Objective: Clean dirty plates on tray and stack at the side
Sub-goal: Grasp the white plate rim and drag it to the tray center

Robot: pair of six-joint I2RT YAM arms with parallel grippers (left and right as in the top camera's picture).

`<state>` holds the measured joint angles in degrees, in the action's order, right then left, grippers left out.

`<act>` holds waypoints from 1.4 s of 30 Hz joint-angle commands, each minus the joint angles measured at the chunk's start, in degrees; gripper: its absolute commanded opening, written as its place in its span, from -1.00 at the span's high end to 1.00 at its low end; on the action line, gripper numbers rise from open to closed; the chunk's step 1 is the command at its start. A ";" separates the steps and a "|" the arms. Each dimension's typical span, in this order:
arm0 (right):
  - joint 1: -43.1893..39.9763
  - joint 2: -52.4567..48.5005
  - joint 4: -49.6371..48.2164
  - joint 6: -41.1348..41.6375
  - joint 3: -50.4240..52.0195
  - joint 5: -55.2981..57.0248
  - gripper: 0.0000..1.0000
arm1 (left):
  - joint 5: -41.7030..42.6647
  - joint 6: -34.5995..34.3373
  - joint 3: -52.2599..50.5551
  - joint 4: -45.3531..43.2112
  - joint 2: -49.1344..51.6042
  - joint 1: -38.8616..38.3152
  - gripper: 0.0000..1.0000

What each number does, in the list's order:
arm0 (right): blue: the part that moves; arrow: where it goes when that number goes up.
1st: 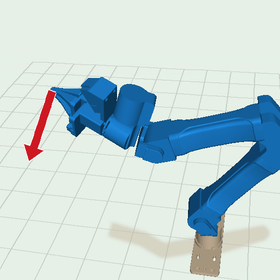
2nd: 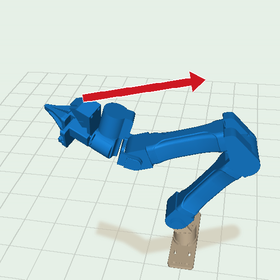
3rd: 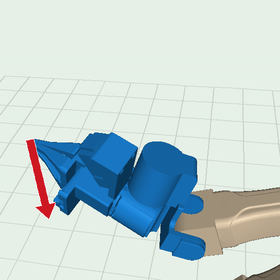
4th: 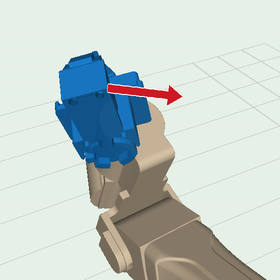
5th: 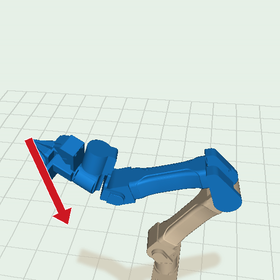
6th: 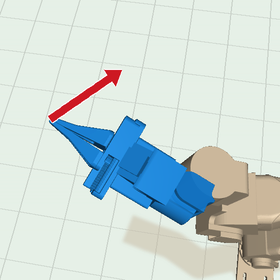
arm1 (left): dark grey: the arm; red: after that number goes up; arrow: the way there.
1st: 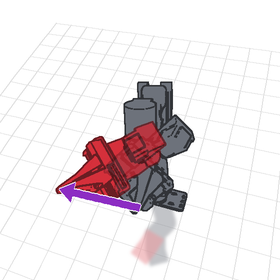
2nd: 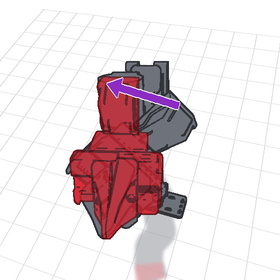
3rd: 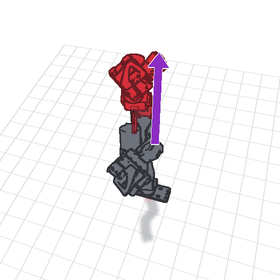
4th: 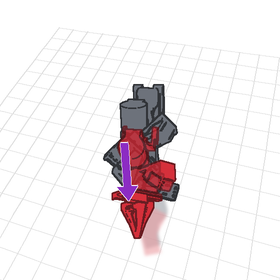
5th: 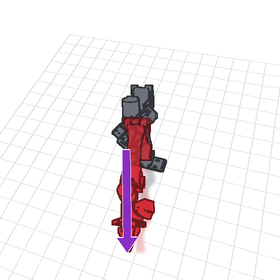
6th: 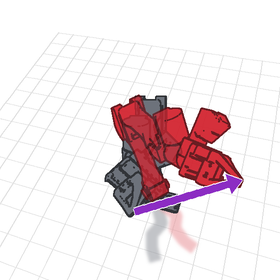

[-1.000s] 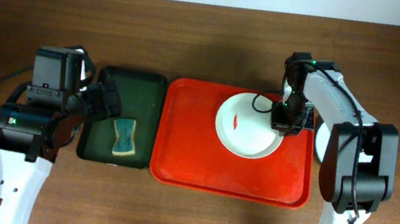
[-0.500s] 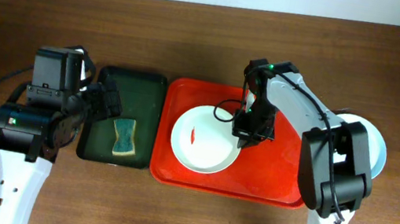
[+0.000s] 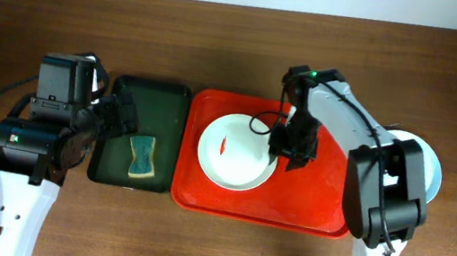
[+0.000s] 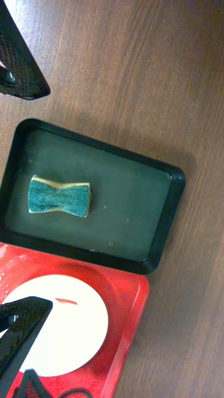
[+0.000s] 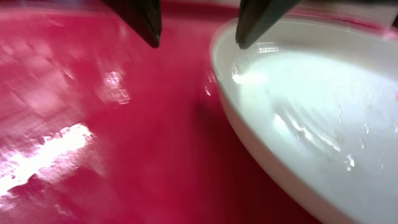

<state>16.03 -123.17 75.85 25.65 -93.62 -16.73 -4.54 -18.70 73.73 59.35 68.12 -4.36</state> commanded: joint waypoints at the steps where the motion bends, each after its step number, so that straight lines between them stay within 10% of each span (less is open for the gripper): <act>1: -2.91 0.46 6.21 -8.79 -8.61 -0.20 0.20 | 0.22 -0.57 0.46 -0.09 -0.70 0.07 -0.98; 17: 9.25 9.68 4.76 6.62 -5.29 22.01 0.40 | 0.22 -0.57 0.46 -0.07 -0.70 0.09 -0.98; 39: 3.91 9.62 -21.35 -10.21 14.16 6.71 0.42 | 0.20 -0.57 0.46 -0.07 -0.70 0.07 -0.98; 42: 3.76 9.62 -22.14 -10.21 14.71 6.84 0.81 | 0.20 -0.57 0.46 -0.07 -0.70 0.07 -0.98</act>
<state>19.90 -114.65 54.35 15.94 -79.46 -10.22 -4.54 -18.70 73.73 59.35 68.12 -4.36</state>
